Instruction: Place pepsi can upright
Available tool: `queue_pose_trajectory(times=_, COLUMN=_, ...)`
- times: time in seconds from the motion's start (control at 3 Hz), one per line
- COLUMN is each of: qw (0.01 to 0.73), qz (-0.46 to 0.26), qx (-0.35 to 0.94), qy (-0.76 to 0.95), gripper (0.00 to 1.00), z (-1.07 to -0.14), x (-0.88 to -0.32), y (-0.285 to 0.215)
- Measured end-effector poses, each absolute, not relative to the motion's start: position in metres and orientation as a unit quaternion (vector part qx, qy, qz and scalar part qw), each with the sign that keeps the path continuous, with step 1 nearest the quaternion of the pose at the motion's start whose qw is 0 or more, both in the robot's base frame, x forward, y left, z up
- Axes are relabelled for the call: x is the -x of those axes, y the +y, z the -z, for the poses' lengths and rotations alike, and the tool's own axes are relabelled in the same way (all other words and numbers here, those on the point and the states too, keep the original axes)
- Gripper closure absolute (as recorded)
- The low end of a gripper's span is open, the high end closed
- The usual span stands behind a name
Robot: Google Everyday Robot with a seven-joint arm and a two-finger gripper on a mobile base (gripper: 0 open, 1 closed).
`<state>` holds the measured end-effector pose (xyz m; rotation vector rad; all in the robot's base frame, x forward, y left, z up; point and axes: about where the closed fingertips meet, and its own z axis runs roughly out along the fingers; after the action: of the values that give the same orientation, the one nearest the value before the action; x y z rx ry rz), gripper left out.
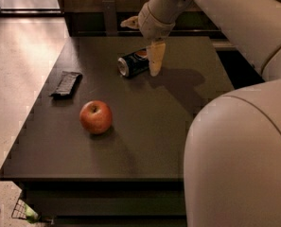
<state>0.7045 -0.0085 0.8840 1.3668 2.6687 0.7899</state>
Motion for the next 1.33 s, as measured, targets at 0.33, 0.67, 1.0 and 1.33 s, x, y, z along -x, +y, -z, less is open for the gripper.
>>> queue_pose_trajectory(times=0.33, qw=0.016, qz=-0.264, qx=-0.473, qy=0.84, gripper=0.0, z=-0.871, x=-0.718, y=-0.019)
queue_pose_trajectory(times=0.67, qw=0.022, qz=-0.268, qx=-0.482, qy=0.834, gripper=0.0, z=-0.868, x=-0.723, y=-0.021)
queue_pose_trajectory(times=1.0, qw=0.036, qz=-0.241, qx=-0.466, qy=0.851, gripper=0.0, z=-0.864, x=-0.724, y=-0.011)
queue_pose_trajectory(times=1.33, qw=0.042, qz=-0.182, qx=-0.436, qy=0.88, gripper=0.0, z=-0.847, x=-0.724, y=0.004)
